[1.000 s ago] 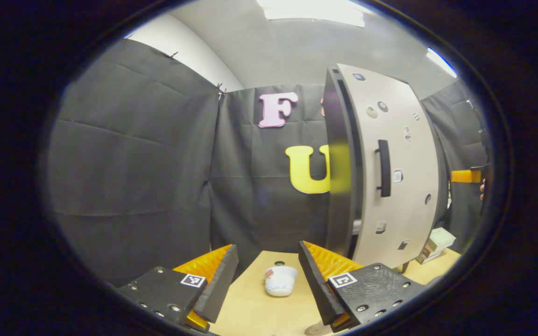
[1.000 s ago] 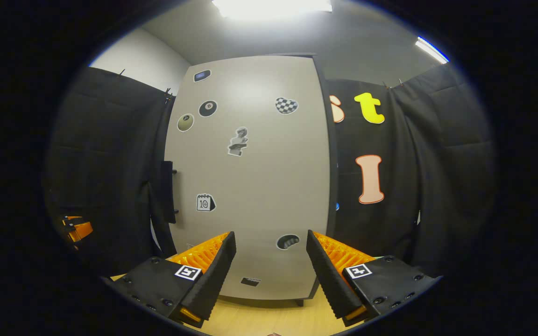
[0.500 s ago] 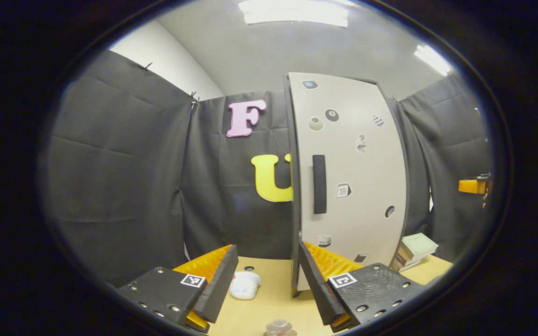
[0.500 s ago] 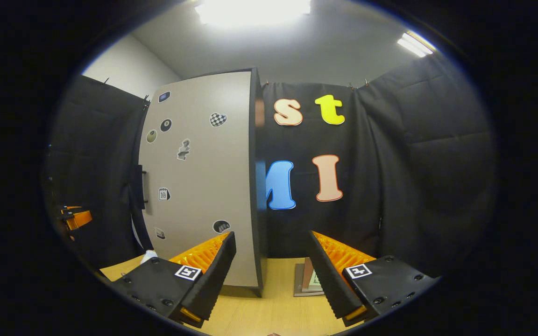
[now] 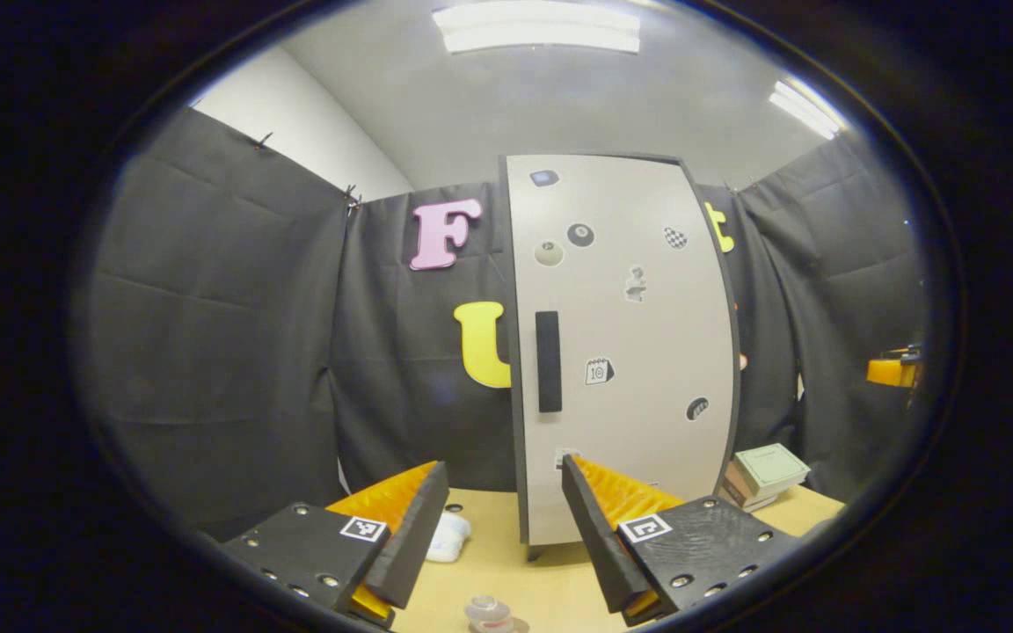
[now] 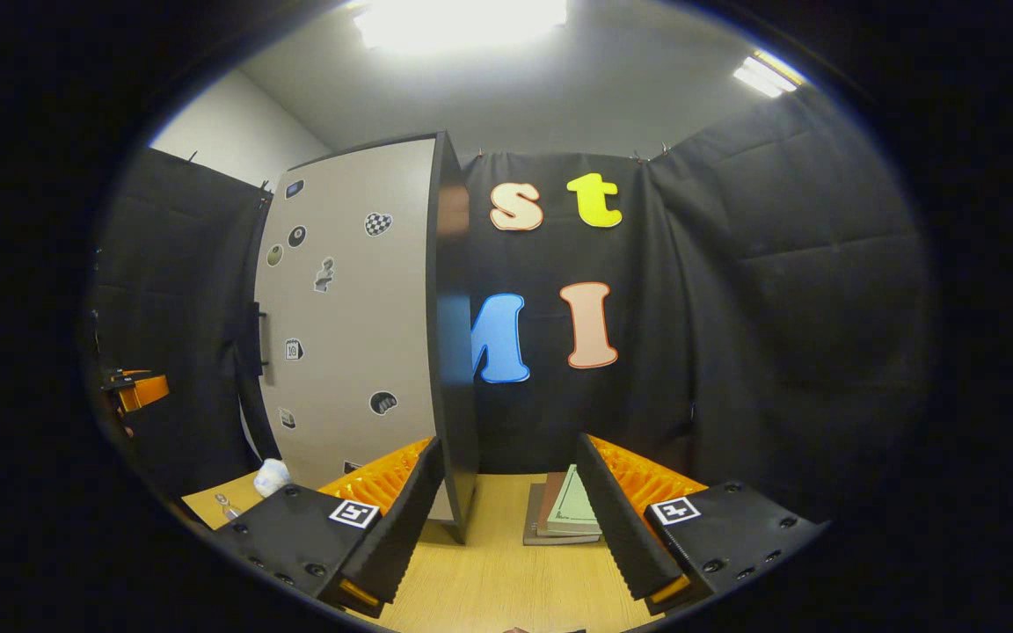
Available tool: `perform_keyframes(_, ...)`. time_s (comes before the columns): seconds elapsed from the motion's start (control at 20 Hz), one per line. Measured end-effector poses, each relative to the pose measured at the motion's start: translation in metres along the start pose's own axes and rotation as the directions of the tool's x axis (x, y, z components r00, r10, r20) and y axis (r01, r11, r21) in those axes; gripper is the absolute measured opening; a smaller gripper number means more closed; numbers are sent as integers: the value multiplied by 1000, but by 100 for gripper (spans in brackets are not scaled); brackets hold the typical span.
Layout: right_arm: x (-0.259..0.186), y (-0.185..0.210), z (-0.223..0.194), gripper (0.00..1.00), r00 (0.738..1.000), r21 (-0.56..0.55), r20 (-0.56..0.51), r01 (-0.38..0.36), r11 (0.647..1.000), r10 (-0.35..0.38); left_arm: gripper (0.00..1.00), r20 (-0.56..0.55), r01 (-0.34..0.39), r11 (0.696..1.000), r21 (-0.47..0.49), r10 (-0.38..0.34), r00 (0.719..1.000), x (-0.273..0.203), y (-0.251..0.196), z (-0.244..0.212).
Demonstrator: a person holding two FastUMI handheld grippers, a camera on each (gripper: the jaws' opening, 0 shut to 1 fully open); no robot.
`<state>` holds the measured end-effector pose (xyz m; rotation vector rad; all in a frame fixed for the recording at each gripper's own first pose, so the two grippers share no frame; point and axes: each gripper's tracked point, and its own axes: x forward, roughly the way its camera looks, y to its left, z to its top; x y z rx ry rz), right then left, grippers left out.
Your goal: Open the cabinet door with the right hand, grasp the bottle in the cabinet with the left hand and place it on the coaster, then close the cabinet door with the right hand.
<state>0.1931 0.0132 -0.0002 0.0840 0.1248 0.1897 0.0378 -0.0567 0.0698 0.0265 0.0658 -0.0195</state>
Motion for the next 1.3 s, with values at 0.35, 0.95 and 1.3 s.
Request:
perform_keyframes(0.35, -17, 23, 17, 96, 999, -11, 49, -15, 1000, 15, 80, 10, -1, 1000, 4, 1, 1000, -11, 28, 4)
perform_keyframes(0.95, -24, 29, 14, 96, 999, -30, 42, -29, 999, 30, 81, 15, -1, 1000, 1, 1, 1000, -16, 47, 7)
perform_keyframes(1.3, -33, 23, 17, 96, 998, -28, 47, -28, 999, 30, 81, 18, 3, 1000, 3, -3, 1000, -20, 48, 9)
